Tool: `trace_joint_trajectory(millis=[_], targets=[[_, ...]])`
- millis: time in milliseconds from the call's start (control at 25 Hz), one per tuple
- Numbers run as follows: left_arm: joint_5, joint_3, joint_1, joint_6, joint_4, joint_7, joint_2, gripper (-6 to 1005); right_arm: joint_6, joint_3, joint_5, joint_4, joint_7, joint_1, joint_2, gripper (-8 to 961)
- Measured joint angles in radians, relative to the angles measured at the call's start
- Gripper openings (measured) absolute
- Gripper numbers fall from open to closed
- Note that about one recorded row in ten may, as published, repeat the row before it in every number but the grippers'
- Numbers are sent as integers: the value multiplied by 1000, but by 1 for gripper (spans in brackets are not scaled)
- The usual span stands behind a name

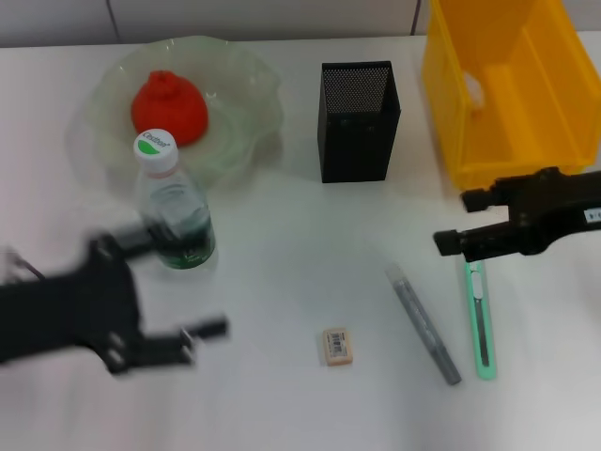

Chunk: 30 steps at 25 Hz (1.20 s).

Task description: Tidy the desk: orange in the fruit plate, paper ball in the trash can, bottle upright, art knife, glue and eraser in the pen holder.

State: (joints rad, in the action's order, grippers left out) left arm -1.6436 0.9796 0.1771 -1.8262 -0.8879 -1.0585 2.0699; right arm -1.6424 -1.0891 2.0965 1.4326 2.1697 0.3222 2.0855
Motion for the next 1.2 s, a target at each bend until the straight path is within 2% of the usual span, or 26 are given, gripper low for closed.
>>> trace_joint_trajectory(millis=[120, 160, 200, 360, 640, 1120, 1200], targets=[[-34, 45, 37, 29, 160, 96, 1, 814, -16, -147, 237, 171, 321, 64, 0, 841], [-38, 48, 62, 56, 252, 145, 1, 814, -36, -246, 358, 211, 473, 103, -1, 841], [-38, 48, 62, 56, 252, 145, 1, 814, -36, -246, 358, 211, 473, 103, -1, 841], [-40, 48, 99, 106, 328, 167, 1, 814, -6, -457, 575, 194, 696, 159, 1, 840], [-45, 57, 112, 131, 342, 167, 1, 814, 41, -502, 649, 138, 781, 156, 5, 838], [-45, 76, 117, 147, 346, 168, 1, 814, 164, -497, 584, -26, 784, 154, 5, 817], [-45, 76, 117, 147, 348, 168, 1, 814, 175, -498, 583, -45, 784, 158, 4, 743]])
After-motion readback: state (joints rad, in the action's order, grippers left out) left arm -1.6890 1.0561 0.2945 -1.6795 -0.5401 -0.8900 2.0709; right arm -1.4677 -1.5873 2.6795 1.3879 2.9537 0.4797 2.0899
